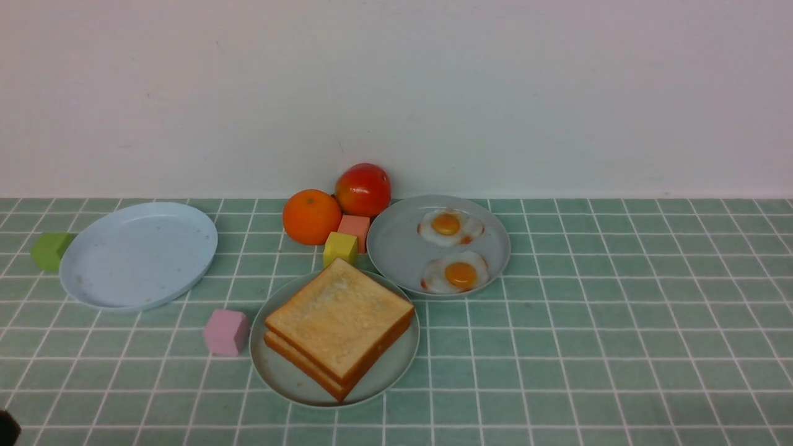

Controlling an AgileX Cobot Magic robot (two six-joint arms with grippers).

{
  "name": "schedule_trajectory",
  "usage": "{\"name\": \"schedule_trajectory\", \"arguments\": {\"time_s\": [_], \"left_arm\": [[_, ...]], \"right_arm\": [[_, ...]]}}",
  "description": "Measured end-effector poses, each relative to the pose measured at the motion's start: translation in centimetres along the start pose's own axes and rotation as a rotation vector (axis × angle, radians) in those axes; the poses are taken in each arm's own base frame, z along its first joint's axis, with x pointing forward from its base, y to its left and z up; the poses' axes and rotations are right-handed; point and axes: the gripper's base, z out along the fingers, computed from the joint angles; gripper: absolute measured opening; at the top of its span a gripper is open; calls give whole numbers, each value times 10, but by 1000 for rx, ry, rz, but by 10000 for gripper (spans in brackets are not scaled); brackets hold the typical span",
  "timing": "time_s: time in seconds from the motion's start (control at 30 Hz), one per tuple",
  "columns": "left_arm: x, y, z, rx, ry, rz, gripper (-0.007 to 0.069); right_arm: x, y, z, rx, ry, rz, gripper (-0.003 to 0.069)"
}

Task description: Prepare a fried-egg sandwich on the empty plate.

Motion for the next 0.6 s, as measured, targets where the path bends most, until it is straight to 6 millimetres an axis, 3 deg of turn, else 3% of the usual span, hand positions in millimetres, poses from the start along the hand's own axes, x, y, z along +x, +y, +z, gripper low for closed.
{"name": "schedule_trajectory", "arguments": {"time_s": [0.17,0.6], "left_arm": [[23,4,-2,-53,230,-62,-13],[23,4,-2,-64,232,-128,-13]], "right_arm": [[0,0,0,0,0,0,12],[0,0,0,-1,1,1,22]]}}
